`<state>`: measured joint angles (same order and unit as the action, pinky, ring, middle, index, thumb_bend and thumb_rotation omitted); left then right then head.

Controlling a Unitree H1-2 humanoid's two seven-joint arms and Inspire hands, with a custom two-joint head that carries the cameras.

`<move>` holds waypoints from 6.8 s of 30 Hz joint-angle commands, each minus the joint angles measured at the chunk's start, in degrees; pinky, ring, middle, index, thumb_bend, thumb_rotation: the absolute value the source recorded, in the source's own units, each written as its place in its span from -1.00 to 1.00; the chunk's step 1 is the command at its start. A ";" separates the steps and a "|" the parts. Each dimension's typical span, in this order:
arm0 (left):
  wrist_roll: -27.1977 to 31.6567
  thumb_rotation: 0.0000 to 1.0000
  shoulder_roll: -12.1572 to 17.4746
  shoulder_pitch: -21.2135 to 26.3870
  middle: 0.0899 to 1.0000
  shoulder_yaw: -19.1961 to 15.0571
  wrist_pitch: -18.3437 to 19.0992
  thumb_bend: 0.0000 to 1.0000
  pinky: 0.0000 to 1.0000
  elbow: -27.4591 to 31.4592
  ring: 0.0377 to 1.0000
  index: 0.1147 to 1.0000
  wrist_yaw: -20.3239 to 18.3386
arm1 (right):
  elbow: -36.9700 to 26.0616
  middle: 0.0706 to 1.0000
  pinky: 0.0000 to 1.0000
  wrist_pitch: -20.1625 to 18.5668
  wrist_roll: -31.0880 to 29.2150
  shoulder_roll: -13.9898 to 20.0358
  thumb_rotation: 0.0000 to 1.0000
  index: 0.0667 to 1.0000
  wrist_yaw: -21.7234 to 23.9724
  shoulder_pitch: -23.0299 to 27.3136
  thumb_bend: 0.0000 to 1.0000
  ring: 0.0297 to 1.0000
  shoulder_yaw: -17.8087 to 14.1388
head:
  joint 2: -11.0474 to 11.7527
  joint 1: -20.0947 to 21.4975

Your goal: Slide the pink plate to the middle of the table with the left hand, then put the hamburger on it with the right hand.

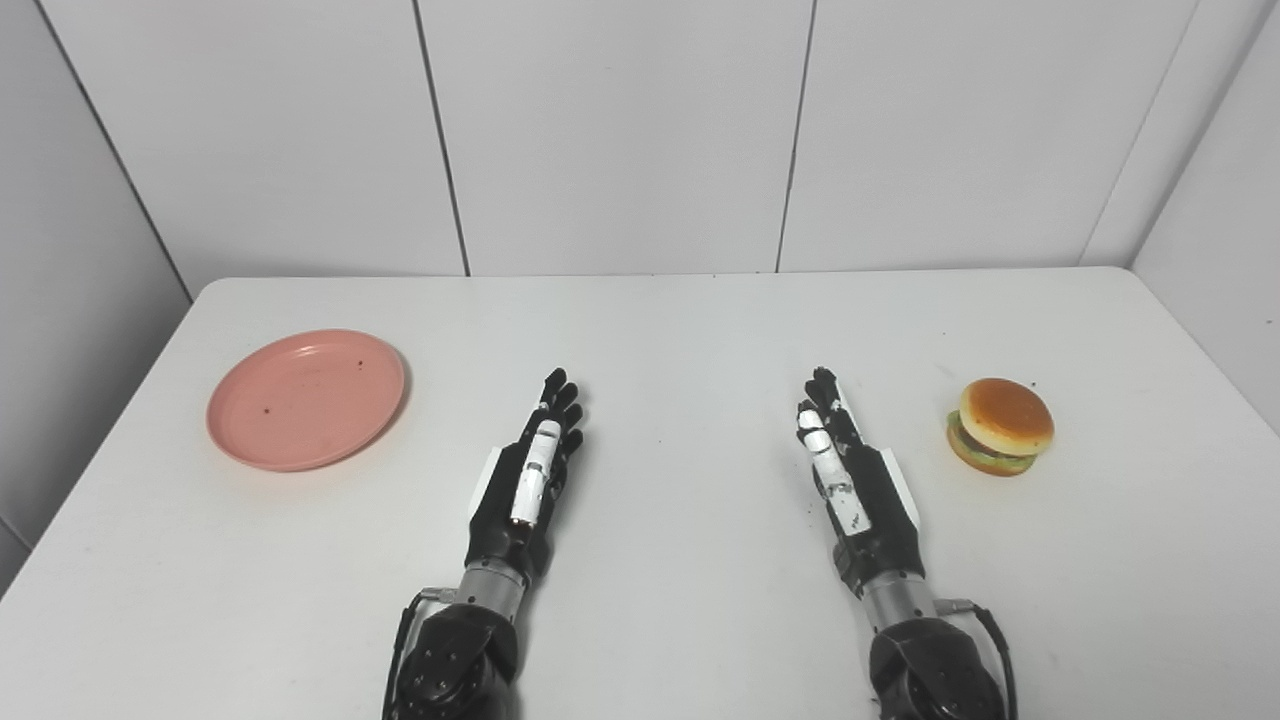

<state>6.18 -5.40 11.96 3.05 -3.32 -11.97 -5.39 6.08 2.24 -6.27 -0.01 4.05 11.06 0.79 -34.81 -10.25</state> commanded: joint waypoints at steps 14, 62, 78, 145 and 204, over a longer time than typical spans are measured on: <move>-2.79 1.00 -3.13 1.30 0.98 -0.08 -6.23 -0.66 1.00 -6.81 1.00 0.93 3.97 | 3.40 1.00 1.00 3.71 -6.35 1.30 0.54 1.00 2.73 1.02 0.12 1.00 -4.00 | 3.17 -6.12; 8.51 0.70 26.41 26.10 0.37 -23.79 4.68 -0.43 0.40 -16.24 0.43 0.31 3.90 | 1.85 1.00 1.00 2.25 -5.91 1.01 0.59 1.00 2.22 0.58 0.14 1.00 -3.31 | 3.70 -6.28; 6.79 0.89 33.51 30.42 0.41 -22.42 -9.84 -0.50 0.43 -40.14 0.47 0.33 2.81 | 1.00 1.00 1.00 2.09 -5.67 0.81 0.57 1.00 2.13 0.21 0.16 1.00 -3.49 | 2.96 -6.39; 6.36 0.87 12.82 18.59 0.42 -12.01 2.93 -0.48 0.41 -19.07 0.48 0.33 2.44 | -2.86 1.00 0.98 -0.33 -0.06 -0.65 0.62 1.00 -0.73 0.01 -0.04 0.99 -1.28 | -1.57 7.50; 4.27 0.94 0.85 3.05 0.51 -1.63 4.54 -0.57 0.47 -2.24 0.56 0.43 -1.90 | -17.48 0.76 0.60 -9.69 22.60 20.58 0.13 0.82 0.93 9.46 0.37 0.71 -2.07 | -1.13 30.51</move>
<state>9.95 -4.75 15.31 1.69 0.23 -14.37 -7.24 -9.35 -6.35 14.82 19.20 5.00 18.12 -0.66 -36.04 20.04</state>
